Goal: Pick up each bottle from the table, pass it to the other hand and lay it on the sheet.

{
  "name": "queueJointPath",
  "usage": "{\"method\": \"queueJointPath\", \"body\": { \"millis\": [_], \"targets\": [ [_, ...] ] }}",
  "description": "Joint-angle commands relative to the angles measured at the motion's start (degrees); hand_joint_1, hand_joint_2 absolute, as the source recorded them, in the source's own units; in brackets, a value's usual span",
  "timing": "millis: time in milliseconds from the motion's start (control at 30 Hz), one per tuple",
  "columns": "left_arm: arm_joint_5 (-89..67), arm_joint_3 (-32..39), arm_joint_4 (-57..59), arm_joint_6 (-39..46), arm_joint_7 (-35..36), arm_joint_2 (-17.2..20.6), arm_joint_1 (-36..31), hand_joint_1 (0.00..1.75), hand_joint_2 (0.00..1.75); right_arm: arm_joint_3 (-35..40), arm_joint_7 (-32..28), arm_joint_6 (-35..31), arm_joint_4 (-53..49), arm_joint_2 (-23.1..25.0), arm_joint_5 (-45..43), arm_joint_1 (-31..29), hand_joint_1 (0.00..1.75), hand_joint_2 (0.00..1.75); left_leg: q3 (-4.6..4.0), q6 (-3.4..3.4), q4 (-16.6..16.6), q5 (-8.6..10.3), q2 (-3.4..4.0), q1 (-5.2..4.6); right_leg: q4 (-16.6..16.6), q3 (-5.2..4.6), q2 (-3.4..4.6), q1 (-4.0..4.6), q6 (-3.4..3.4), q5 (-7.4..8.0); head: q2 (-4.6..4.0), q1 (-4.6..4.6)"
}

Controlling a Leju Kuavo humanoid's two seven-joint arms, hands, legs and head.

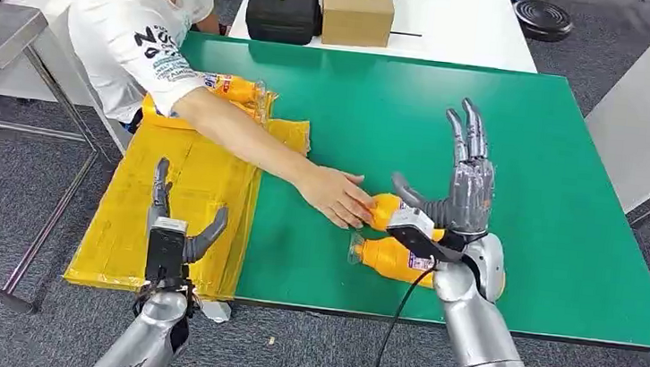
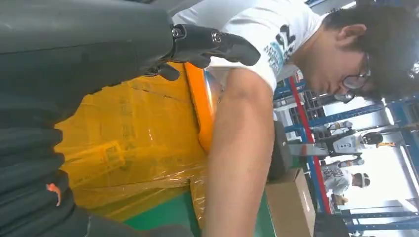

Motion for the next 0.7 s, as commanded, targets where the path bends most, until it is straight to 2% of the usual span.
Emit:
{"method": "queueJointPath", "body": {
  "millis": [33,67,367,467,533,600,700],
  "targets": [
    [-0.7,1.1,2.6,-0.5,0.5,0.3,-0.8,0.00,1.75,1.7,2.9,11.6,8.6,-0.8,-2.5,-2.8,0.00,1.75,0.19,-0.08,0.0,-0.08,0.10,0.05,-0.1,0.18,0.07,0.06,-0.06,-0.04,0.00,0.00],
    [-1.1,1.1,2.1,-0.5,0.8,0.3,-0.5,0.00,1.75,1.6,3.2,15.1,9.5,-0.8,-3.7,-3.0,0.00,1.75,0.30,-0.11,0.0,-0.13,0.12,0.07,-0.1,0.29,0.08,0.08,-0.09,-0.08,0.00,0.02],
    [-1.2,1.0,1.8,-0.5,1.0,0.3,-0.4,0.00,1.75,1.4,3.2,15.3,9.3,-0.8,-3.8,-3.0,0.00,1.75,0.16,-0.07,0.0,-0.07,0.09,0.03,0.0,0.15,0.06,0.03,-0.06,-0.04,0.00,0.00],
    [-1.2,1.0,1.8,-0.5,1.0,0.3,-0.4,0.00,1.75,1.4,3.2,15.3,9.3,-0.8,-3.8,-3.0,0.00,1.75,0.50,-0.20,0.1,-0.31,0.20,0.16,0.0,0.51,0.13,0.17,-0.17,-0.22,0.00,0.02],
    [-1.5,1.1,1.5,-0.5,1.2,0.3,-0.2,0.00,1.75,1.4,4.1,18.8,9.2,-1.1,-4.7,-3.1,0.00,1.75,0.40,-0.16,0.0,-0.21,0.16,0.11,0.0,0.39,0.11,0.12,-0.14,-0.14,0.00,0.02],
    [-1.7,1.1,0.5,-0.7,1.5,0.3,0.5,0.00,1.75,1.6,5.0,20.6,7.4,-1.8,-4.7,-2.6,0.00,1.75,0.28,-0.12,0.0,-0.16,0.12,0.09,0.0,0.29,0.08,0.10,-0.11,-0.10,0.00,0.02],
    [-1.9,1.2,-1.0,-0.8,2.2,0.6,1.6,0.00,1.75,2.4,8.6,22.6,-1.2,-3.6,-2.5,1.2,0.00,1.75,0.17,-0.09,0.0,-0.10,0.05,0.03,0.0,0.16,0.02,0.04,-0.07,-0.08,0.00,0.02]
  ]
}}
